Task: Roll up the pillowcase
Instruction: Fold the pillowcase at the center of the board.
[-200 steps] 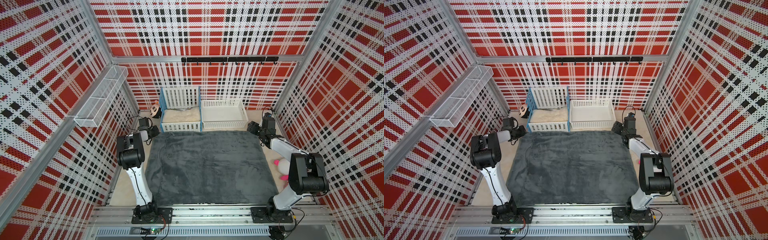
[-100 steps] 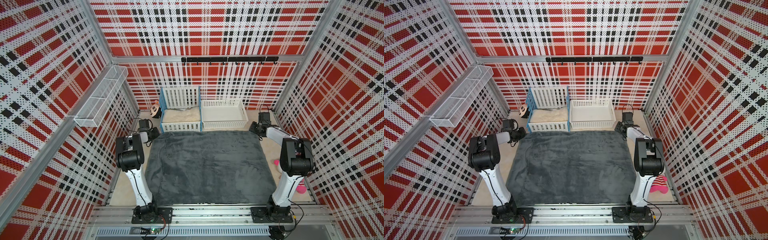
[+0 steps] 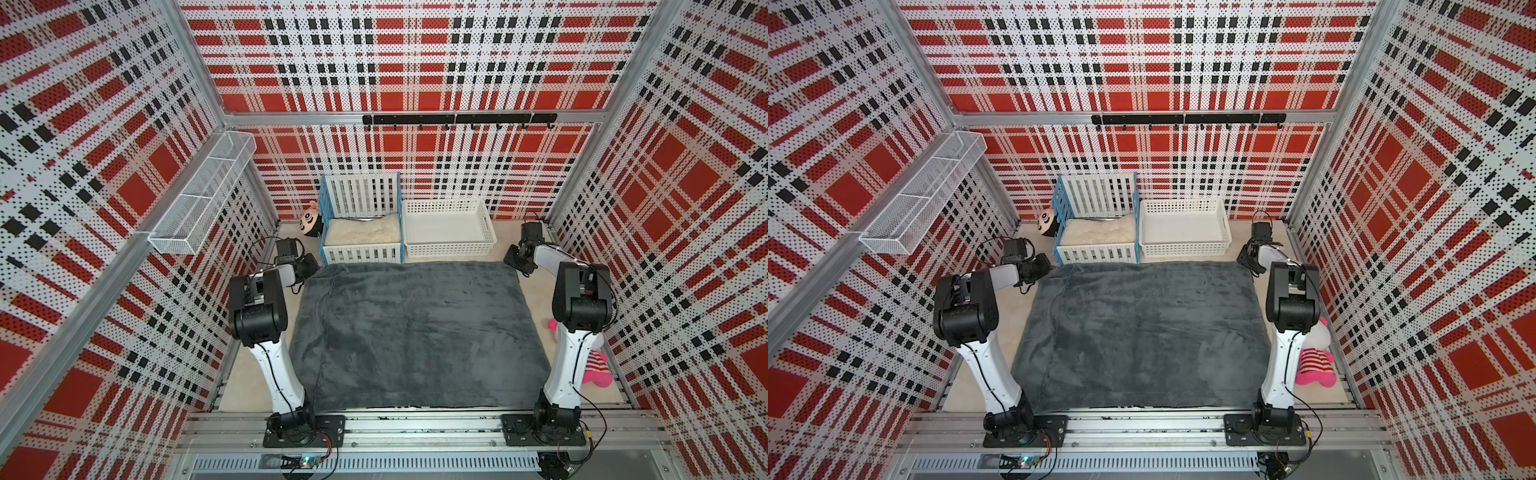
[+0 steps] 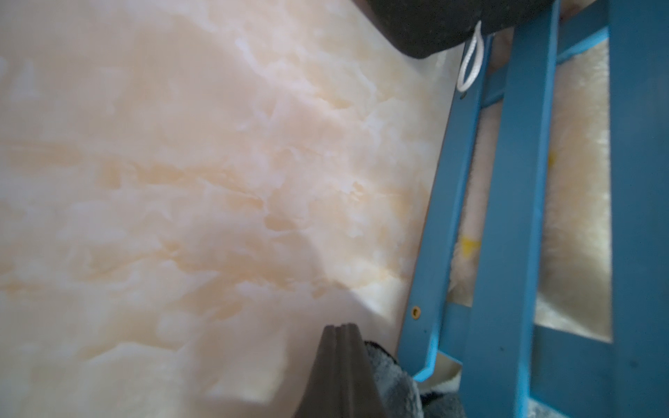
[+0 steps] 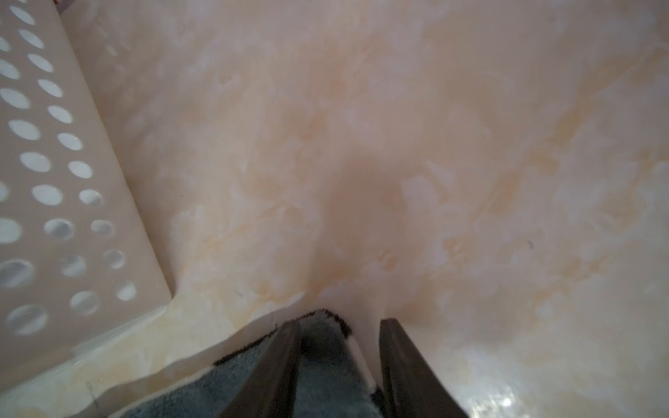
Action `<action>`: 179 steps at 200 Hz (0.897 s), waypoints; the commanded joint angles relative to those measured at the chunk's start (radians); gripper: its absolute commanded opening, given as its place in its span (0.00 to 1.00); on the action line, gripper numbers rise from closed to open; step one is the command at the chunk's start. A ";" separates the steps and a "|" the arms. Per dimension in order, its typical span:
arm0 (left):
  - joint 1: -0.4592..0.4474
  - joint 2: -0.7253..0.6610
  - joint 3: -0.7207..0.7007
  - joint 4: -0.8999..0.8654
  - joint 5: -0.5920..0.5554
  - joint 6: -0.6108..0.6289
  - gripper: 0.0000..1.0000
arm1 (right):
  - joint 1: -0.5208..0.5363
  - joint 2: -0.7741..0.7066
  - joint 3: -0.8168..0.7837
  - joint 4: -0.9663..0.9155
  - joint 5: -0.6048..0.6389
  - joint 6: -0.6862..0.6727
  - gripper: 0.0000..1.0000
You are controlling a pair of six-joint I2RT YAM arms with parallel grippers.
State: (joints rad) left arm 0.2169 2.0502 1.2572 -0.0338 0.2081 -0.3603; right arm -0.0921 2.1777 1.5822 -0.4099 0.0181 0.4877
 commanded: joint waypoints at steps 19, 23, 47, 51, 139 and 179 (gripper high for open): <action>0.016 -0.055 -0.018 0.018 0.019 -0.018 0.00 | 0.003 0.033 0.027 -0.053 -0.029 0.008 0.00; 0.016 -0.059 -0.019 0.020 0.019 -0.030 0.00 | 0.003 0.025 0.021 -0.052 -0.025 0.011 0.00; 0.021 -0.081 -0.025 0.025 0.019 -0.040 0.00 | 0.004 -0.042 -0.039 -0.025 0.003 0.013 0.00; 0.022 -0.086 -0.026 0.027 0.019 -0.043 0.00 | 0.003 -0.058 -0.051 -0.016 0.006 0.012 0.00; 0.025 -0.204 -0.083 0.083 0.018 -0.074 0.00 | 0.003 -0.288 -0.237 0.109 0.010 -0.005 0.00; 0.030 -0.054 0.003 0.076 0.072 -0.072 0.30 | 0.009 -0.269 -0.241 0.108 -0.012 -0.006 0.00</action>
State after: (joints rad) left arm 0.2359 1.9003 1.2098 0.0353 0.2401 -0.4290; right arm -0.0902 1.9076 1.3525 -0.3214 0.0120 0.4877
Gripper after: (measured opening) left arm 0.165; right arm 0.049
